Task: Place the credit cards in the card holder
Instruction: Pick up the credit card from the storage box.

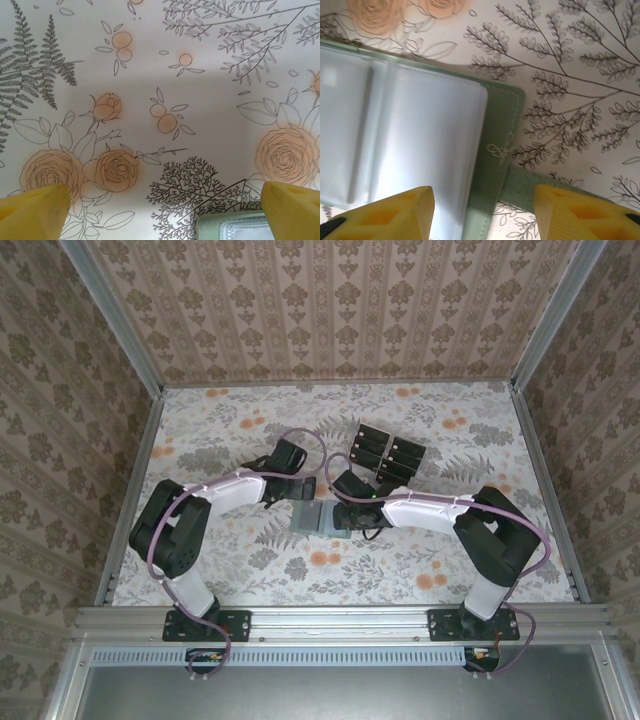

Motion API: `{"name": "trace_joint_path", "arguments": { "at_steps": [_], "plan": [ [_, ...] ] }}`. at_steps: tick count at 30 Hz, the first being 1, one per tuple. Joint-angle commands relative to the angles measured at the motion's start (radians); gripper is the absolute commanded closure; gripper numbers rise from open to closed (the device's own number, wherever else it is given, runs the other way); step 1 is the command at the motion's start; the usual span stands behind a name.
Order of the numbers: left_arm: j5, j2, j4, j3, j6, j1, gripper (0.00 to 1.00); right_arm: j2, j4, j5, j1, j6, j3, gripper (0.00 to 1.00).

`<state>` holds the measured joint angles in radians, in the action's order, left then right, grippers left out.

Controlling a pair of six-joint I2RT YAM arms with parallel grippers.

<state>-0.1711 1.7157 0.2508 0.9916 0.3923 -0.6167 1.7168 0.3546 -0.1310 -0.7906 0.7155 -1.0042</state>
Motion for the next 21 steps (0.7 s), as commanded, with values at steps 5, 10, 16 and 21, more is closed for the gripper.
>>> {"name": "trace_joint_path", "arguments": {
  "at_steps": [5, 10, 16, 21],
  "plan": [
    [-0.005, -0.137, 0.043, -0.045, 0.038, 0.007, 0.00, -0.145, 0.025, 0.084, 0.015, -0.081, -0.078, 0.43],
    [0.018, -0.266, 0.062, -0.065, 0.066, 0.023, 0.00, -0.208, 0.120, 0.061, 0.086, -0.229, -0.178, 0.43],
    [0.045, -0.413, 0.096, -0.122, 0.098, 0.037, 0.00, -0.140, 0.288, 0.030, 0.223, -0.482, -0.296, 0.45],
    [0.056, -0.492, 0.132, -0.167, 0.131, 0.038, 0.00, -0.067, 0.391, -0.059, 0.263, -0.656, -0.355, 0.47]
  ]
}}
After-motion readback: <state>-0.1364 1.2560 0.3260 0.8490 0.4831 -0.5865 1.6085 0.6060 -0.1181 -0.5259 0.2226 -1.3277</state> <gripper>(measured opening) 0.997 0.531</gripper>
